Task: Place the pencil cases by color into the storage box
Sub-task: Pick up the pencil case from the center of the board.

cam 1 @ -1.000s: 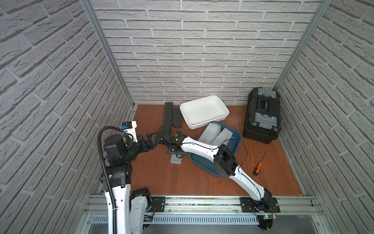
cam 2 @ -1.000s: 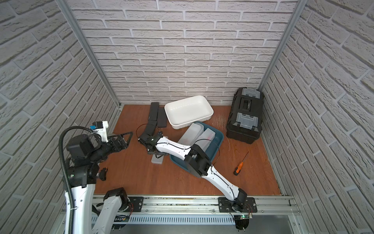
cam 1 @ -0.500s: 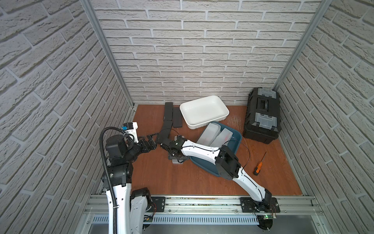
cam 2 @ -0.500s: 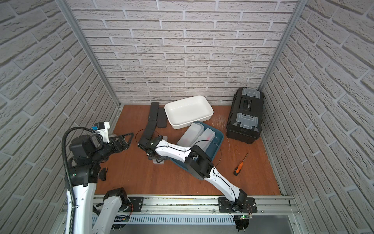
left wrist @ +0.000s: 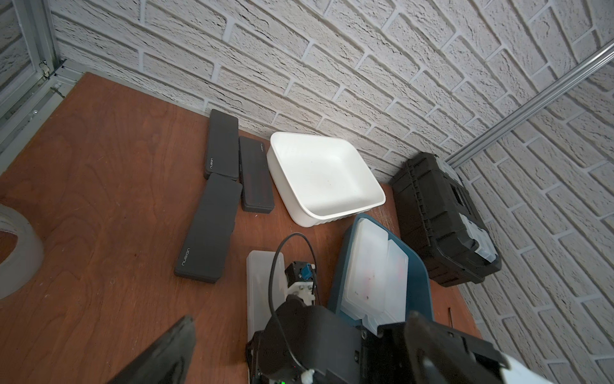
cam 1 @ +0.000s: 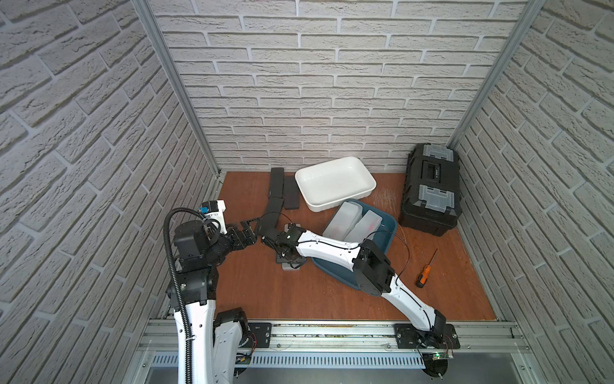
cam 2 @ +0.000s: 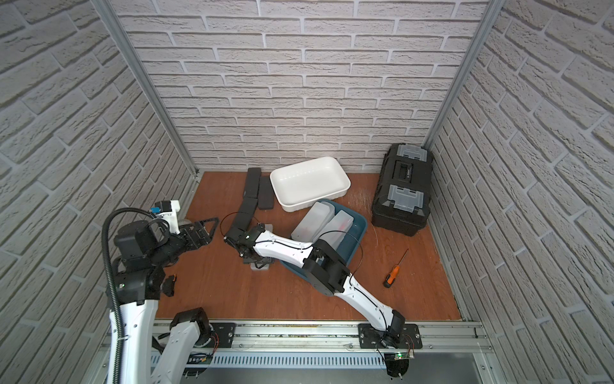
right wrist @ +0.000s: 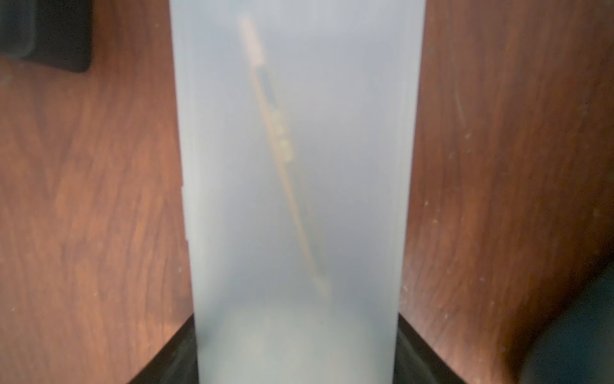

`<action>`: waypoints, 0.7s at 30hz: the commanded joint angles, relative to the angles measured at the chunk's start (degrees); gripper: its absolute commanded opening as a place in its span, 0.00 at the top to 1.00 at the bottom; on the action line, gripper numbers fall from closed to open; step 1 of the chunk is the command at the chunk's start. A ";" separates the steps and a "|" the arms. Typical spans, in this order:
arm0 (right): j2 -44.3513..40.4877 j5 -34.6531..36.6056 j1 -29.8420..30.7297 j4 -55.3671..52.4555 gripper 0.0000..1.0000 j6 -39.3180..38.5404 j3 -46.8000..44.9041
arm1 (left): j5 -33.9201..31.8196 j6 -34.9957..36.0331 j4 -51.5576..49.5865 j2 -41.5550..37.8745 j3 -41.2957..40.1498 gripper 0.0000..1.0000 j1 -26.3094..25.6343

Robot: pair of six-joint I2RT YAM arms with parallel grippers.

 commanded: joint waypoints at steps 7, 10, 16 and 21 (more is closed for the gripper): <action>-2.36 4.45 2.05 -2.20 0.44 -3.26 4.31 | -1.20 -0.26 0.34 -0.24 5.29 0.02 -0.30; -3.68 6.29 2.41 -2.51 0.44 -4.33 4.84 | -0.82 -0.39 0.09 -0.09 6.59 0.02 -0.25; -6.73 8.30 2.64 -2.95 0.45 -5.55 4.95 | 0.81 0.37 -0.06 1.18 8.56 0.02 -0.35; -9.93 9.18 2.93 -1.81 0.44 -6.38 4.94 | 0.78 1.16 -0.61 2.03 9.68 0.02 -0.39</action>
